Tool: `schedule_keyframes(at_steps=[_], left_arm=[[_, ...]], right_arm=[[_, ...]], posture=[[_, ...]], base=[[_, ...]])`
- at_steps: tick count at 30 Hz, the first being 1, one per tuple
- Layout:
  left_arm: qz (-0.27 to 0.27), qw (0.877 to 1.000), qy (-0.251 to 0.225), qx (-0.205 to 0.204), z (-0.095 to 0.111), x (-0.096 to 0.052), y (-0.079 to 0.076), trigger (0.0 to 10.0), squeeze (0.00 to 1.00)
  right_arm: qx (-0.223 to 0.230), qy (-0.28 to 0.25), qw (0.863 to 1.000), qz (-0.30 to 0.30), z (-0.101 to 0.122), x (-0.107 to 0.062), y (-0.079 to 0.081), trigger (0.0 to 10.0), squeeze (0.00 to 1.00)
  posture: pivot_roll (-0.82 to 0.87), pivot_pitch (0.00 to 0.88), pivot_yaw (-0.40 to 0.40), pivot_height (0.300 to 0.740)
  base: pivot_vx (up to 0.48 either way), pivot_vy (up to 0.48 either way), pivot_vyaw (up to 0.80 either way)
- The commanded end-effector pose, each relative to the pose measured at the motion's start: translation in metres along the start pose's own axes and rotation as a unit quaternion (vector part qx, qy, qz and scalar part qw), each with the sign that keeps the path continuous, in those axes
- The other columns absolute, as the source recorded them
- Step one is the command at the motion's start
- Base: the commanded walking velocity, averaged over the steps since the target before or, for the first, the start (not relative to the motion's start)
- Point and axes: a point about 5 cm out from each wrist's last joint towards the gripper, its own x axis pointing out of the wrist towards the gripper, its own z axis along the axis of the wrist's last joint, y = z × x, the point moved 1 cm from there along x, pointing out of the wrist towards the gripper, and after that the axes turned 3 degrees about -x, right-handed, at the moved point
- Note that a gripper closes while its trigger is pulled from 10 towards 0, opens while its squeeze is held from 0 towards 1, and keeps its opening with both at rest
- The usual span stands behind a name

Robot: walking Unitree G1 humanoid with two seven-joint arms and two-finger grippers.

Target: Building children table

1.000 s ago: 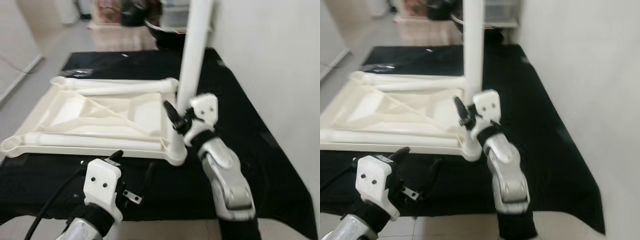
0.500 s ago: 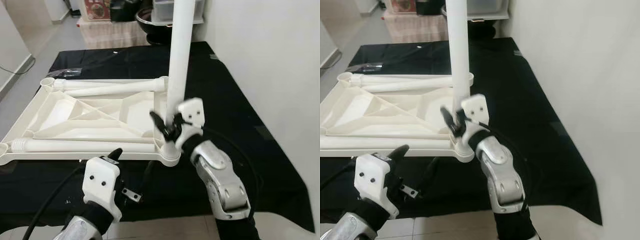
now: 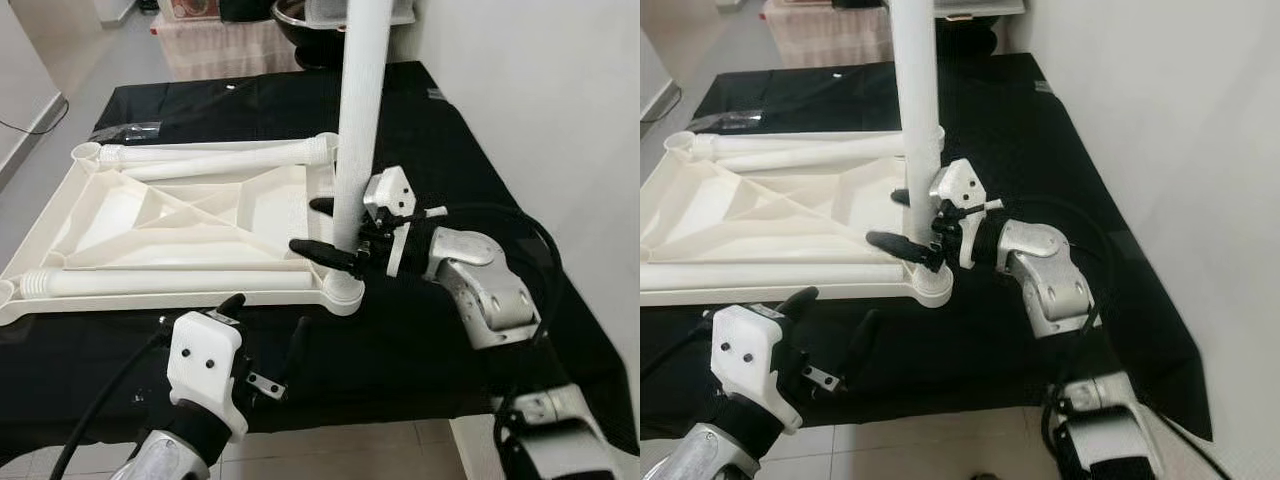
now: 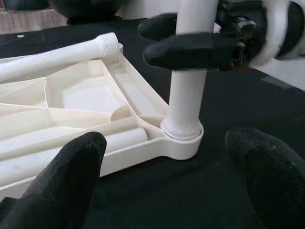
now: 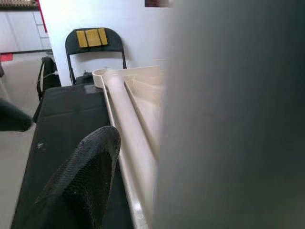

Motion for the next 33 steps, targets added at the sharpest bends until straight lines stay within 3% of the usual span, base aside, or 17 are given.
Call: schedule_keyframes(at_steps=[1,10,11,15,17,23,25,26,27,28,29,30,32,33], left_arm=[[0.001,1.0,0.004,0.004,0.001,-0.002,-0.001,10.0,0.0],[0.001,1.0,0.005,0.004,0.001,-0.004,-0.001,10.0,0.0],[0.005,1.0,0.008,0.008,0.002,-0.007,-0.001,10.0,0.0],[0.006,1.0,0.008,0.008,0.003,-0.007,-0.001,10.0,0.0],[0.005,1.0,0.007,0.007,0.003,-0.006,-0.001,10.0,0.0],[0.005,1.0,0.007,0.005,0.003,-0.006,-0.001,10.0,0.0],[0.003,1.0,0.007,0.004,0.002,-0.005,-0.001,10.0,0.0],[0.001,1.0,0.007,0.004,0.002,-0.005,-0.001,10.0,0.0],[0.001,1.0,0.007,0.004,0.002,-0.005,-0.001,10.0,0.0],[0.0,1.0,0.007,0.004,0.001,-0.005,0.0,10.0,0.0],[0.0,1.0,0.007,0.004,0.001,-0.005,0.0,10.0,0.0],[-0.001,1.0,0.006,0.005,0.001,-0.004,0.001,10.0,0.0],[-0.001,1.0,0.006,0.005,0.001,-0.004,0.001,10.0,0.0],[-0.001,1.0,0.007,0.006,0.0,-0.003,0.002,10.0,0.0]], right_arm=[[0.001,-0.006,1.0,0.026,-0.001,0.008,0.006,10.0,0.0],[0.002,-0.007,0.999,0.032,0.0,0.01,0.002,10.0,0.0],[0.01,-0.012,0.998,0.065,0.005,0.004,-0.01,0.0,0.0],[0.013,-0.014,0.997,0.071,0.005,-0.003,-0.013,0.0,0.0],[0.013,-0.014,0.998,0.055,-0.002,-0.015,-0.006,0.0,0.0],[0.018,-0.015,0.999,0.037,-0.007,-0.026,0.003,0.0,0.0],[0.021,-0.009,1.0,0.017,-0.014,-0.033,0.012,0.0,0.0],[0.039,0.013,0.996,-0.079,-0.025,-0.032,0.02,0.0,0.0],[0.039,0.013,0.996,-0.079,-0.025,-0.032,0.02,0.0,0.0],[0.013,0.074,0.959,-0.274,-0.038,-0.037,0.018,0.0,0.0],[0.013,0.074,0.959,-0.274,-0.038,-0.037,0.018,0.0,0.0],[0.036,0.093,0.927,-0.362,-0.044,-0.036,0.037,0.0,0.0],[0.036,0.093,0.927,-0.362,-0.044,-0.036,0.037,0.0,0.0],[0.038,0.102,0.902,-0.417,-0.044,-0.035,0.048,0.0,0.0]], posture=[[0.13,0.198,-0.015,0.74],[0.14,0.202,-0.015,0.74],[0.16,0.219,-0.017,0.74],[0.16,0.216,-0.018,0.74],[0.14,0.21,-0.015,0.74],[0.13,0.204,-0.011,0.74],[0.12,0.197,-0.016,0.74],[0.12,0.19,-0.025,0.74],[0.12,0.19,-0.025,0.74],[0.11,0.187,-0.021,0.74],[0.11,0.187,-0.021,0.74],[0.11,0.182,-0.013,0.74],[0.11,0.182,-0.013,0.74],[0.09,0.173,0.0,0.74]], base=[[0.0,0.0,0.0],[0.0,0.0,0.0],[0.0,0.0,0.0],[0.0,0.0,0.0],[0.0,0.0,0.0],[0.0,0.0,0.0],[0.0,0.0,0.0],[0.0,0.0,0.0],[0.0,0.0,0.0],[0.0,0.0,0.0],[0.0,0.0,0.0],[0.0,0.0,0.0],[0.0,0.0,0.0],[0.0,0.0,0.0]])
